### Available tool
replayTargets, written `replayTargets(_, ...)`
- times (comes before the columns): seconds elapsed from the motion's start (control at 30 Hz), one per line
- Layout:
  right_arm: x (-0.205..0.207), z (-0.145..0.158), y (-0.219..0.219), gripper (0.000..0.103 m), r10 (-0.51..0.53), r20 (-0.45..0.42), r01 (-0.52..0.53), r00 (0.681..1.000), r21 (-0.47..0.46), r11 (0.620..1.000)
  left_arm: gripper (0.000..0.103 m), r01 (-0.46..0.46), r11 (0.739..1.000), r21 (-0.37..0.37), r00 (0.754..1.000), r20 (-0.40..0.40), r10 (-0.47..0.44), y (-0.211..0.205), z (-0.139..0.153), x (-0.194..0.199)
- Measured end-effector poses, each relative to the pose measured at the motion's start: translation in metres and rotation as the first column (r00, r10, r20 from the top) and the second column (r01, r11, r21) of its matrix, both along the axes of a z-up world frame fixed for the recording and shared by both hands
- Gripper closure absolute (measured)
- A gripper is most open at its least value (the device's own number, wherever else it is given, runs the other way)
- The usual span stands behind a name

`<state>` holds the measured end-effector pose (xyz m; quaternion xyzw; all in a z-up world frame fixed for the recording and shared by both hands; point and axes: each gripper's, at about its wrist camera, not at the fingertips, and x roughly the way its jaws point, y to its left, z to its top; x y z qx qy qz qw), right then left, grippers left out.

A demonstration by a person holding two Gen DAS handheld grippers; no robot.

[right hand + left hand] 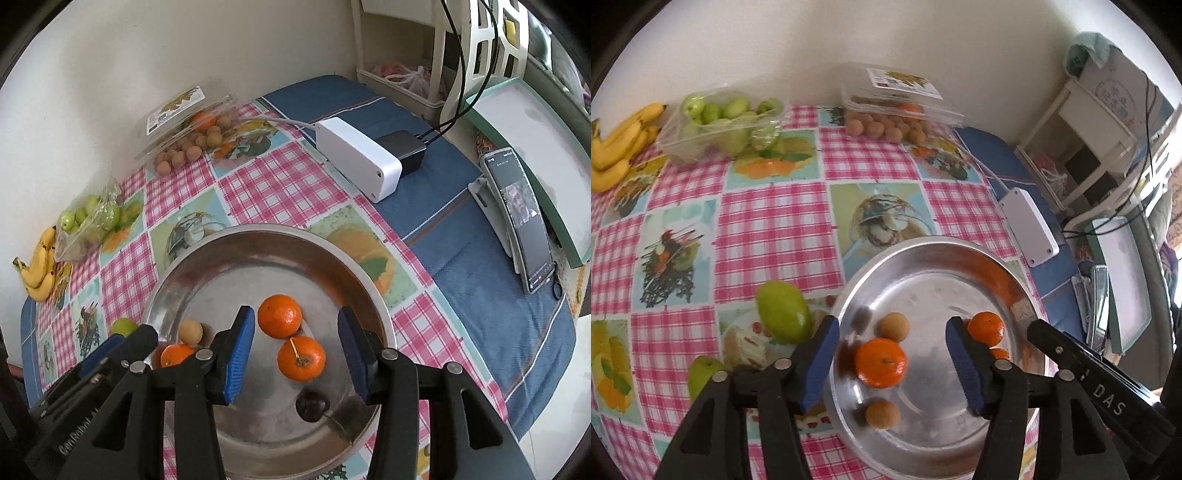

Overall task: Organize fruits
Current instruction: 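Withdraw both open grippers from the bowl back toward the fruit pile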

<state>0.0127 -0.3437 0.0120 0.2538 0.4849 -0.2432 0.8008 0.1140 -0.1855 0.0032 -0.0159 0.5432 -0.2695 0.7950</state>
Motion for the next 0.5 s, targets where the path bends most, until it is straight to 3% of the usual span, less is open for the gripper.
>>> replayTargets(0.07,-0.002,0.002,0.002,0.048,0.004,0.001,-0.004,1.000,-0.002,1.000,0.031,-0.025,1.000,-0.001,1.000,-0.004,0.025,0.008,0.001,0.000)
replayTargets(0.23,-0.004,0.000,0.007,0.047,0.016,-0.010,-0.016,1.000,0.000,1.000,0.019,-0.093,0.995,0.028,0.996,-0.001,0.093,0.029,-0.003,-0.001)
replayTargets(0.5,-0.006,-0.004,0.016,0.047,0.049,-0.033,-0.049,0.998,0.003,0.999,0.018,-0.154,0.984,0.086,0.987,-0.023,0.156,0.050,-0.016,-0.008)
